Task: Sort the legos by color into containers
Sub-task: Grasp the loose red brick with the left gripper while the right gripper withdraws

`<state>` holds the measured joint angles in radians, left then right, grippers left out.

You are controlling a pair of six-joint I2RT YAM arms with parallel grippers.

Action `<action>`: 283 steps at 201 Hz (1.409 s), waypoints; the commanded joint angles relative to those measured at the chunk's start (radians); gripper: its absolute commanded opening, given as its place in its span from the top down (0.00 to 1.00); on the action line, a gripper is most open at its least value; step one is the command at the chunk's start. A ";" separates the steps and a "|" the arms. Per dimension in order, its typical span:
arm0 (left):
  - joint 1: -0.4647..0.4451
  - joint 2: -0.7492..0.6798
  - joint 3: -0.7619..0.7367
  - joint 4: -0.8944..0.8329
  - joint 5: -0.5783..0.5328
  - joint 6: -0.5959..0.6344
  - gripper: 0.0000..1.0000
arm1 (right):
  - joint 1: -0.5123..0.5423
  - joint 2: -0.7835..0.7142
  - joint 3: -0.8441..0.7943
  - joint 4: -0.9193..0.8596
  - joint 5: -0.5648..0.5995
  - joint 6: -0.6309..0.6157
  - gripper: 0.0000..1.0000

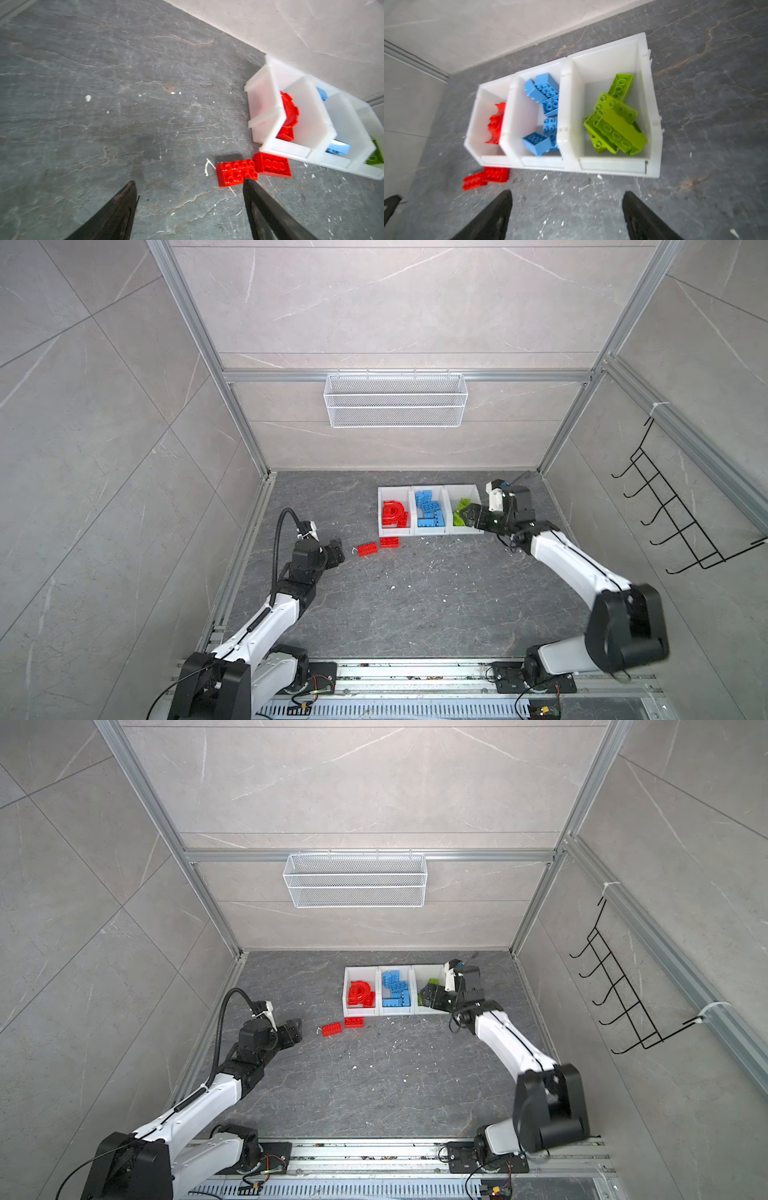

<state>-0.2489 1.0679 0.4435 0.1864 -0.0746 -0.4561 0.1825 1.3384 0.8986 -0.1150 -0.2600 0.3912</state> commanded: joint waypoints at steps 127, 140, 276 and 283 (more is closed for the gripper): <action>-0.327 0.491 0.433 -0.370 -0.241 -0.001 0.13 | 0.165 -0.137 -0.437 0.603 -0.122 0.093 0.13; -0.341 0.519 0.452 -0.374 -0.264 -0.011 0.13 | 0.167 -0.125 -0.436 0.613 -0.137 0.101 0.13; -0.354 0.746 0.587 -0.376 -0.273 -0.023 0.18 | 0.174 -0.058 -0.403 0.584 -0.132 0.086 0.13; -0.354 0.751 0.587 -0.374 -0.272 -0.019 0.20 | 0.176 -0.060 -0.405 0.586 -0.133 0.087 0.13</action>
<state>-0.6018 1.7954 1.0031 -0.1738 -0.3176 -0.4763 0.3496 1.2743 0.4698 0.4694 -0.3862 0.4870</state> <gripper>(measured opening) 0.825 0.871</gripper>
